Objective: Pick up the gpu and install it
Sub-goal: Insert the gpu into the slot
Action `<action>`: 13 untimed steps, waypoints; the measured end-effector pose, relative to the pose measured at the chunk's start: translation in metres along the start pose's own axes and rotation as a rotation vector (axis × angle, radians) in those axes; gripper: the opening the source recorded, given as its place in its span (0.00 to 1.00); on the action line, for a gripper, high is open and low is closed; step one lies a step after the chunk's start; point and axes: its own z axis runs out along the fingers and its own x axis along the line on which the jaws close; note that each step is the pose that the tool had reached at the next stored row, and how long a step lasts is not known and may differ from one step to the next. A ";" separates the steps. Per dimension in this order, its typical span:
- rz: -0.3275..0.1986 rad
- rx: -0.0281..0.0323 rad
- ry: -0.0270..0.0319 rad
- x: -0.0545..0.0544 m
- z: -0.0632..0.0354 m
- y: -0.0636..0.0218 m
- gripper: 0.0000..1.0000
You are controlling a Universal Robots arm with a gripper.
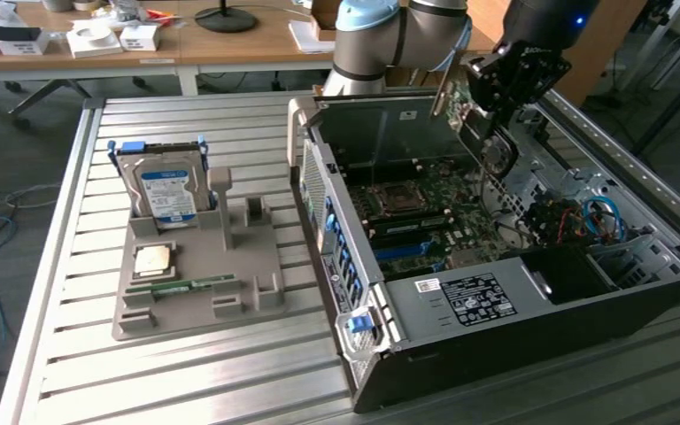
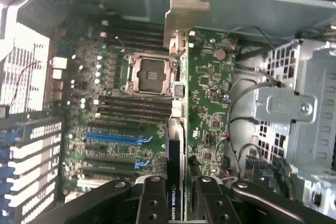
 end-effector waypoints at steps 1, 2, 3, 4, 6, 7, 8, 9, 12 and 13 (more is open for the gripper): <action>-0.017 -0.0003 0.0010 0.000 0.0001 0.0000 0.26; -0.035 -0.0007 0.0020 0.000 0.0002 0.0000 0.26; -0.054 -0.0010 0.0031 0.000 0.0002 0.0000 0.26; -0.071 -0.0013 0.0041 0.000 0.0003 0.0000 0.26; -0.105 -0.0018 0.0061 0.000 0.0005 0.0000 0.26; -0.122 -0.0021 0.0071 0.000 0.0005 0.0000 0.26; -0.140 -0.0023 0.0081 0.000 0.0006 0.0000 0.26; -0.157 -0.0026 0.0092 0.000 0.0007 0.0000 0.26; -0.209 -0.0035 0.0122 0.000 0.0009 0.0000 0.26; -0.226 -0.0037 0.0133 0.000 0.0010 0.0000 0.26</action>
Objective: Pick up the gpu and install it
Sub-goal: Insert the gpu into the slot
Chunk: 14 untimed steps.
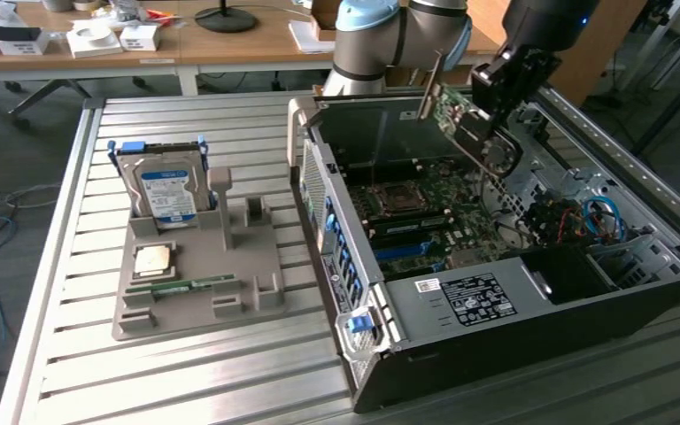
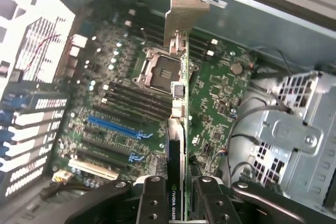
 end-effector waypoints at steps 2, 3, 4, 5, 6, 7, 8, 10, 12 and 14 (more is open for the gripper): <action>-0.033 -0.0006 0.0019 0.000 0.0002 0.0000 0.26; -0.050 -0.0009 0.0029 0.000 0.0003 0.0000 0.26; -0.067 -0.0012 0.0039 0.000 0.0004 0.0000 0.26; -0.085 -0.0015 0.0050 0.000 0.0005 0.0000 0.26; -0.103 -0.0018 0.0060 0.000 0.0006 0.0000 0.26; -0.121 -0.0021 0.0071 0.000 0.0006 0.0000 0.26; -0.138 -0.0024 0.0080 0.000 0.0007 0.0000 0.26; -0.173 -0.0030 0.0101 0.000 0.0009 -0.0001 0.26; -0.209 -0.0036 0.0122 0.000 0.0011 -0.0001 0.26; -0.245 -0.0041 0.0143 0.000 0.0012 -0.0001 0.26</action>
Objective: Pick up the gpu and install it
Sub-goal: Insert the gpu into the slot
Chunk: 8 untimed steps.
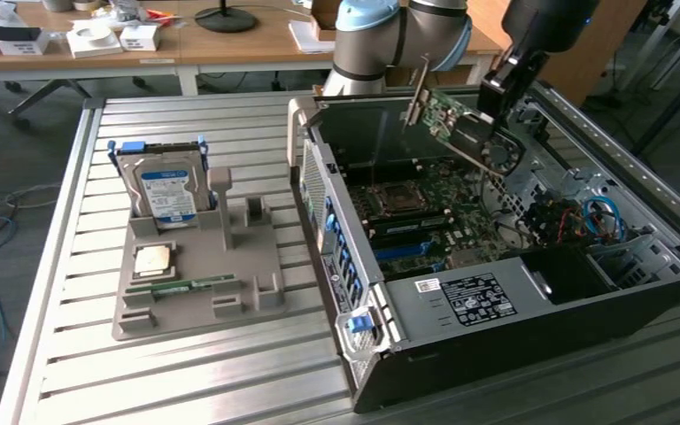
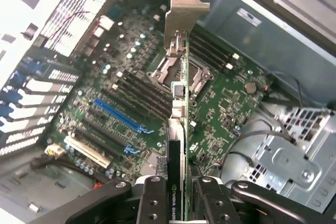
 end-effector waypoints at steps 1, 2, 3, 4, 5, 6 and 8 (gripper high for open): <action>-0.017 -0.0003 0.0010 0.000 0.0001 0.0000 0.26; -0.034 -0.0005 0.0020 0.000 0.0002 0.0000 0.26; -0.051 -0.0008 0.0030 0.000 0.0003 0.0000 0.26; -0.068 -0.0010 0.0041 0.000 0.0003 0.0000 0.26; -0.085 -0.0012 0.0050 0.000 0.0004 0.0000 0.26; -0.103 -0.0014 0.0062 0.000 0.0005 0.0000 0.26; -0.135 -0.0018 0.0082 0.000 0.0006 0.0000 0.26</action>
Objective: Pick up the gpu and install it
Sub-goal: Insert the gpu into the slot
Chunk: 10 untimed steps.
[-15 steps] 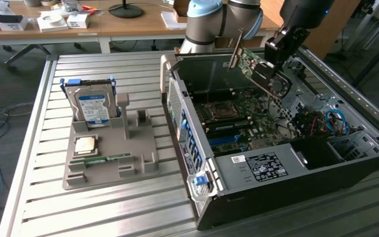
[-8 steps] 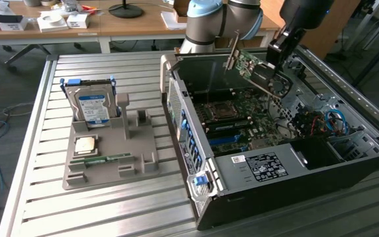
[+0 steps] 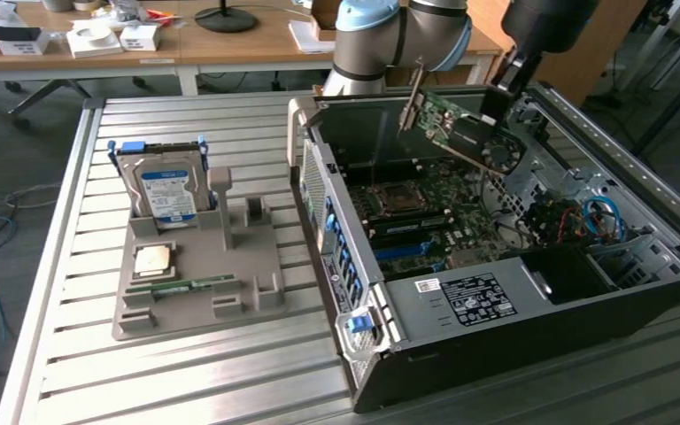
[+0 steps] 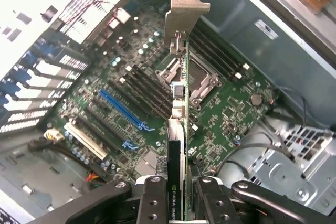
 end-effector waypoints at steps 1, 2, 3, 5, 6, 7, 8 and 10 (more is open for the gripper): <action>-0.016 -0.0002 0.0010 0.000 0.0001 0.0000 0.26; -0.033 -0.0003 0.0021 0.000 0.0001 0.0000 0.26; -0.048 -0.0005 0.0031 0.000 0.0002 0.0000 0.26; -0.080 -0.0009 0.0050 0.000 0.0004 0.0000 0.26; -0.095 -0.0010 0.0060 0.000 0.0004 0.0000 0.26; -0.111 -0.0012 0.0070 0.000 0.0005 0.0000 0.26; -0.127 -0.0014 0.0080 0.000 0.0006 0.0000 0.26; -0.158 -0.0018 0.0099 0.000 0.0008 0.0000 0.26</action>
